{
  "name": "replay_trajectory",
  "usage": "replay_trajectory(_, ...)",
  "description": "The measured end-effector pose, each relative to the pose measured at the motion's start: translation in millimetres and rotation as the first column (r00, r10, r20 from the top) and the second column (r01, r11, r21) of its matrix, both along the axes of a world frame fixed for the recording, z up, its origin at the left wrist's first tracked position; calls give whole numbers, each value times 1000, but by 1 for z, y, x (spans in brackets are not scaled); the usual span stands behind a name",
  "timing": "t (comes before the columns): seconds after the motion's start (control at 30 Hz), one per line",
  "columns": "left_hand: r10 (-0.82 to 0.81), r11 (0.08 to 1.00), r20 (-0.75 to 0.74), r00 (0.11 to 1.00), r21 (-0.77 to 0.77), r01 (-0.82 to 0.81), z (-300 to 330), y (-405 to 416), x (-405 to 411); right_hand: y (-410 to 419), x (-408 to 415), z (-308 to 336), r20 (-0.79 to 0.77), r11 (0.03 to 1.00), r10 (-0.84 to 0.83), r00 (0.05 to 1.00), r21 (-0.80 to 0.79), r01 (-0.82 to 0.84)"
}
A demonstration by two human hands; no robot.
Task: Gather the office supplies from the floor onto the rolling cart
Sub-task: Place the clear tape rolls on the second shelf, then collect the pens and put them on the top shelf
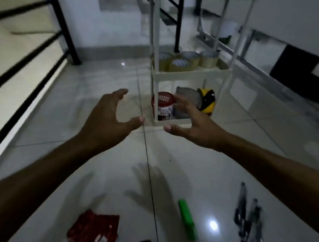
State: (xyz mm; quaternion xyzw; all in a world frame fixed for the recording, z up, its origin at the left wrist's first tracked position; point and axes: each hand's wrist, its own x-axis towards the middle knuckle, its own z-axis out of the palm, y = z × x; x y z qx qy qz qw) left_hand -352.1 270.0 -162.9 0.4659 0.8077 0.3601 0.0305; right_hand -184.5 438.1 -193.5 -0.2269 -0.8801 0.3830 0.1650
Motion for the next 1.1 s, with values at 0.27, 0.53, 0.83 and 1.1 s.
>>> replay_trajectory(0.27,-234,971,95,968,-27,237,-55,-62,52,-88,104,-13,209,980,-192,959,90,177)
replay_trajectory(0.53,-400,901,21,916,-176,397,-41,-60,84,-92,209,-28,417,959,-282,864,105,263)
replay_trajectory(0.83,-578,673,5,816,-563,480,-63,7,151,-65,310,-93,566,939,-344,749,196,283)
replay_trajectory(1.1,-530,619,128,838,-617,486,-155,51,229,-78,352,-163,611,933,-358,706,256,251)
